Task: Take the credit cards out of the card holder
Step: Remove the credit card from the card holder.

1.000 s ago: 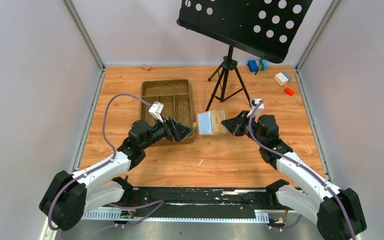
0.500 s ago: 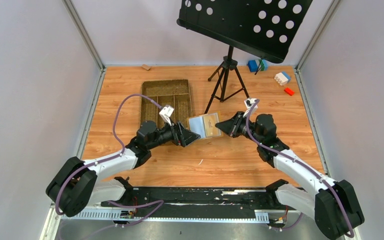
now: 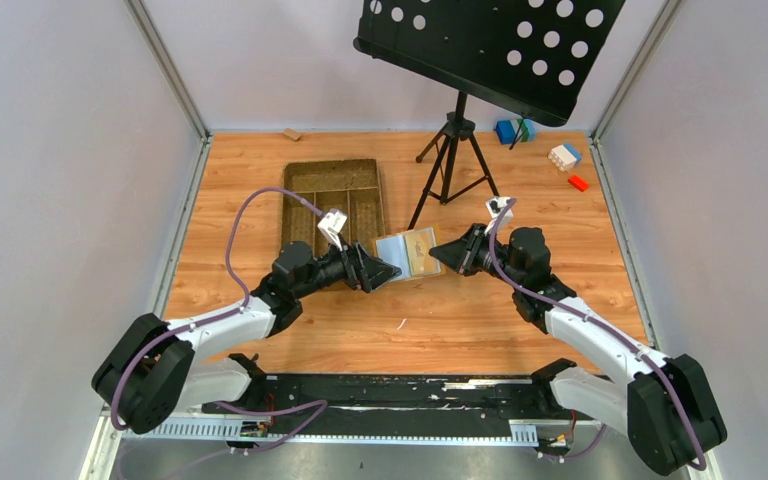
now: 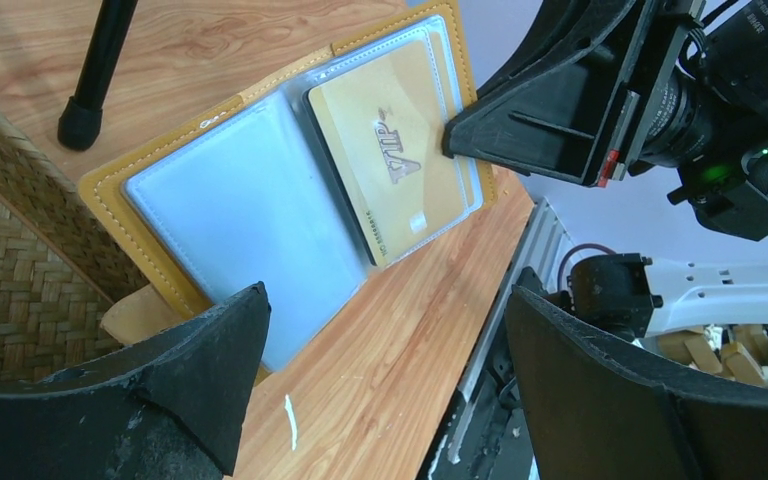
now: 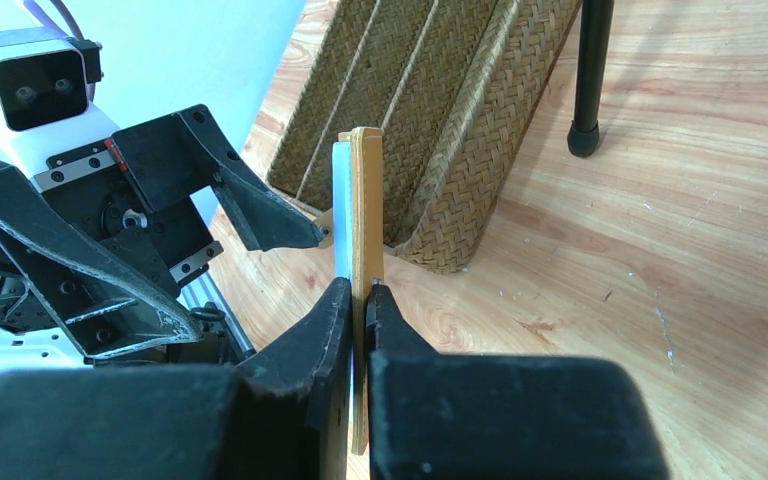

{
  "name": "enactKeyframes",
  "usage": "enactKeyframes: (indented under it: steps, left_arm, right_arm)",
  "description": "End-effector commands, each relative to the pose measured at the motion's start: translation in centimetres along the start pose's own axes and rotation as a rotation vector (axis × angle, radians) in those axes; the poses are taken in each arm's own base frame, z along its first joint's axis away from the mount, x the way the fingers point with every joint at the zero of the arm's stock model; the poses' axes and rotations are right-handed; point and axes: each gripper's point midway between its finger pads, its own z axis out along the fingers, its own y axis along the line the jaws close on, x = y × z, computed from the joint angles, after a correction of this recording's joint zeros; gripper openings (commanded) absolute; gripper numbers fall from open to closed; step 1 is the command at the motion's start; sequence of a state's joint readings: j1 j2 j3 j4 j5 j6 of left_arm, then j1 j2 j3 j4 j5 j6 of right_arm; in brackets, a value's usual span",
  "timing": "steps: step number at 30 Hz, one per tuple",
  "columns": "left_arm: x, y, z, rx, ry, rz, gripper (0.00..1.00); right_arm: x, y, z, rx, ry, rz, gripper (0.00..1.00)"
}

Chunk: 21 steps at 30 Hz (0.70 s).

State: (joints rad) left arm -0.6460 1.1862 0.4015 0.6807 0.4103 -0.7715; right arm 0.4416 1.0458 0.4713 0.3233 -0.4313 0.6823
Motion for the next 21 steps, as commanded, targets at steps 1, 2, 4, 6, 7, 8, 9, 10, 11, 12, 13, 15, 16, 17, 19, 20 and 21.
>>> enactKeyframes:
  steps: [1, 2, 4, 6, 7, 8, 9, 10, 11, 12, 13, 15, 16, 17, 19, 20, 21]
  left_arm:
    - [-1.9, -1.7, 0.4, 0.061, -0.05, 0.053, 0.93]
    - [-1.9, -1.8, 0.5, 0.063, -0.047, 0.054, 0.93]
    - [-1.7, -1.9, 0.7, 0.078, -0.037, 0.048, 0.92]
    - [-1.5, -2.3, 0.9, 0.106, -0.028, 0.032, 0.89]
    - [-1.3, -2.4, 1.1, 0.119, -0.022, 0.023, 0.87]
    - [-1.3, -2.6, 1.2, 0.136, -0.021, 0.017, 0.84]
    - [-1.2, -2.7, 1.3, 0.148, -0.015, 0.011, 0.82]
    - [-1.1, -2.7, 1.4, 0.153, -0.01, 0.007, 0.81]
    - [-1.1, -2.8, 1.5, 0.157, -0.005, 0.006, 0.79]
    - [-1.1, -2.8, 1.5, 0.159, -0.003, 0.006, 0.78]
    - [-1.1, -2.8, 1.5, 0.16, -0.002, 0.009, 0.76]
    - [-1.1, -3.1, 1.5, 0.17, 0.0, 0.014, 0.72]
    - [-1.2, -3.1, 1.5, 0.173, -0.001, 0.014, 0.7]
    - [-1.2, -3.3, 1.4, 0.177, -0.001, 0.017, 0.68]
    - [-1.2, -3.3, 1.5, 0.181, 0.002, 0.016, 0.63]
    - [-1.2, -3.3, 1.6, 0.182, 0.007, 0.011, 0.61]
    - [-1.0, -3.3, 1.7, 0.185, 0.013, 0.006, 0.59]
  right_arm:
    - [-1.6, 1.5, -0.2, -0.054, -0.058, -0.041, 0.0]
    - [-1.6, 1.6, -0.1, -0.061, -0.056, -0.04, 0.0]
    - [-1.6, 1.7, -0.2, -0.069, -0.055, -0.042, 0.0]
    - [-1.6, 1.8, -0.2, -0.075, -0.057, -0.044, 0.0]
    - [-1.6, 2.0, -0.2, -0.083, -0.058, -0.045, 0.0]
    - [-1.6, 2.1, -0.2, -0.092, -0.058, -0.042, 0.0]
    - [-1.5, 2.4, -0.3, -0.108, -0.054, -0.042, 0.0]
    - [-1.5, 2.7, -0.3, -0.124, -0.054, -0.043, 0.0]
    - [-1.4, 3.0, -0.3, -0.138, -0.05, -0.043, 0.0]
    - [-1.4, 3.1, -0.3, -0.148, -0.047, -0.043, 0.0]
    - [-1.3, 3.2, -0.3, -0.155, -0.042, -0.038, 0.0]
    - [-1.2, 3.4, -0.2, -0.168, -0.038, -0.034, 0.0]
    - [-1.1, 3.4, -0.2, -0.174, -0.033, -0.032, 0.0]
    - [-1.1, 3.5, -0.1, -0.179, -0.031, -0.032, 0.0]
    - [-1.0, 3.7, -0.1, -0.196, -0.025, -0.03, 0.0]
    - [-0.8, 3.9, 0.0, -0.209, -0.019, -0.029, 0.0]
    - [-0.8, 4.1, 0.0, -0.222, -0.015, -0.031, 0.0]
